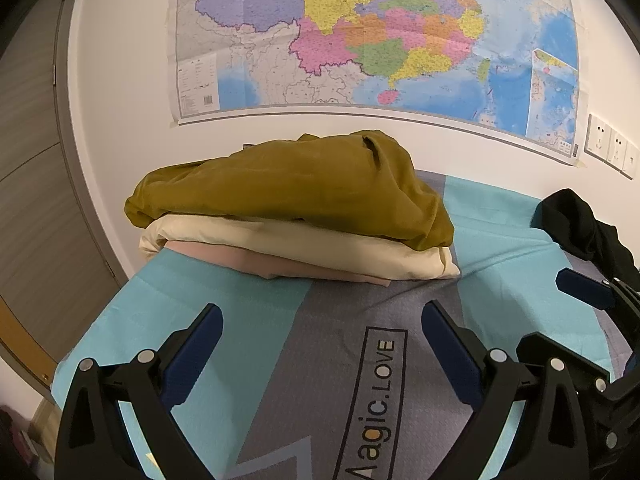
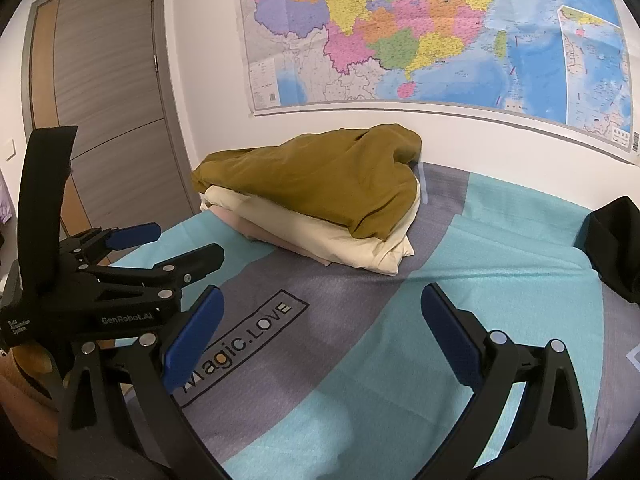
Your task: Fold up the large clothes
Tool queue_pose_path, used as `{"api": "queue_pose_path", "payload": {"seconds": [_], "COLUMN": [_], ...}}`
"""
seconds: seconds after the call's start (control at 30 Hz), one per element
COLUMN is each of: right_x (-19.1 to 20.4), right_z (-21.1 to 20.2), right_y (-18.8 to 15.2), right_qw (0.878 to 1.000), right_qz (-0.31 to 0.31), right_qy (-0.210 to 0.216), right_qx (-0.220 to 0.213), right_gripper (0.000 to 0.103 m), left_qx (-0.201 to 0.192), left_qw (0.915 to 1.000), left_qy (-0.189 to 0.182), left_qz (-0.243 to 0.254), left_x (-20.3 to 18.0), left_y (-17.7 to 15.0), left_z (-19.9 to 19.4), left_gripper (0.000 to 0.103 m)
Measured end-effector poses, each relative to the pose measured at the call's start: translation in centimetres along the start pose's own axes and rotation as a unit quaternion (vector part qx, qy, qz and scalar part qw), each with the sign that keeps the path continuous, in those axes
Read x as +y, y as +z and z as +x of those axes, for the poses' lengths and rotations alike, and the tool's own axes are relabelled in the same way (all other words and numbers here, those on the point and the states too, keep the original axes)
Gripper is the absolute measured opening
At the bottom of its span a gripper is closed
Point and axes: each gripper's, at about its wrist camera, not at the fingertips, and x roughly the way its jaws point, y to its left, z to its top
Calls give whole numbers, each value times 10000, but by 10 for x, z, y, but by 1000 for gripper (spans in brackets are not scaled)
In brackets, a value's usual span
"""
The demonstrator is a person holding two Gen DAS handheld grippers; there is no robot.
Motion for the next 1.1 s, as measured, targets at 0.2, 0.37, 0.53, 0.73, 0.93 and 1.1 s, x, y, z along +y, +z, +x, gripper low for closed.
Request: {"api": "queue_pose_path", "payload": {"seconds": [0.2,0.37,0.53,0.73,0.93,1.1], "right_x": [1,1,1,0,-1,-1], "right_z": [-3,-4,-5,-5,-4,-5], "right_y": [-3,-3,-3,-4,-5,-5], "right_qw": [10000,10000,10000,10000,9999,9999], "right_qz": [21,34,52,75,94,99], "right_qy": [-13,-1,-1,-10,-9,-13], "right_qx": [6,22,21,17,41,36], "right_gripper": [97,97,97,97,97,97], "left_qx": [23,20,28,27,46,52], "left_qw": [10000,10000,10000,10000,10000,10000], "left_qy": [-17,-17,-15,-25,-17,-26], "left_qz": [-8,2,5,11,19,18], "left_x": [-2,-2,-2,-4,-5,-5], "left_y": [-3,-3,-3,-5,-5,-5], "left_z": [-3,-3,-3,-4,-4,-3], "left_gripper": [96,96,96,96,96,96]}}
